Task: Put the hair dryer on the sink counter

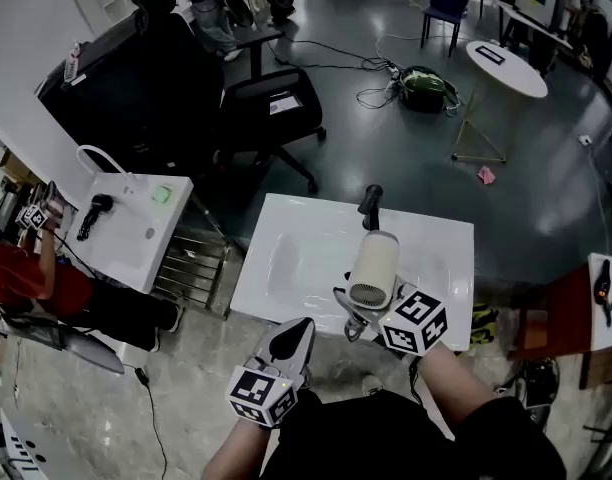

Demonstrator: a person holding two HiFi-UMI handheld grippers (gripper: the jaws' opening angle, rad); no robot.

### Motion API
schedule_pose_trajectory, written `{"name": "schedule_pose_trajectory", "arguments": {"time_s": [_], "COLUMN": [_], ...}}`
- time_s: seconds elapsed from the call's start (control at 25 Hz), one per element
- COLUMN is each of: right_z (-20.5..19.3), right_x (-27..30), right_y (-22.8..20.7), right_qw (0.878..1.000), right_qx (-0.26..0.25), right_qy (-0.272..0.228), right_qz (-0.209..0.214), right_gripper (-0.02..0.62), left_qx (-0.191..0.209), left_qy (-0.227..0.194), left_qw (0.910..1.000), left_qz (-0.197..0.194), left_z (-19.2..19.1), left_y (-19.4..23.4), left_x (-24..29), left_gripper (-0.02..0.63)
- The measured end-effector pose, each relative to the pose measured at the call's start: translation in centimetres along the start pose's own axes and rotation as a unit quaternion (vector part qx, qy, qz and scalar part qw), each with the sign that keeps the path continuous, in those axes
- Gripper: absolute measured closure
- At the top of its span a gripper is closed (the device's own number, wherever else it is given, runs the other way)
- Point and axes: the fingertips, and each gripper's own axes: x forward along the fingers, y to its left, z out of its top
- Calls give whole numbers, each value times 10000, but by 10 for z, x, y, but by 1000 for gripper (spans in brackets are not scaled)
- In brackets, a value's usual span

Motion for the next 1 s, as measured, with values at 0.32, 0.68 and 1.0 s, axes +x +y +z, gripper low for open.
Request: {"name": "schedule_pose_trajectory", "arguments": {"time_s": [0.32, 0.68, 1.0], "right_z": [9, 11, 2], "right_x": [62, 118, 146], "right_y": [-5, -15, -30], "right_qw": [9980, 9923, 9858], "right_qx": [10, -209, -405], "right_qy": [118, 443, 895], "right_qz": [-628, -1136, -1365], "right_gripper": [451, 451, 451], "left_qx": [-3, 14, 77], "left_qy": [177, 440, 551], "left_qw": [9979, 9902, 9845], "left_qz": [-617, -1322, -1666], "left_z": [6, -4, -9], "left_y": [69, 121, 142], "left_x": [-3, 2, 10], "left_gripper": [603, 603, 603]}}
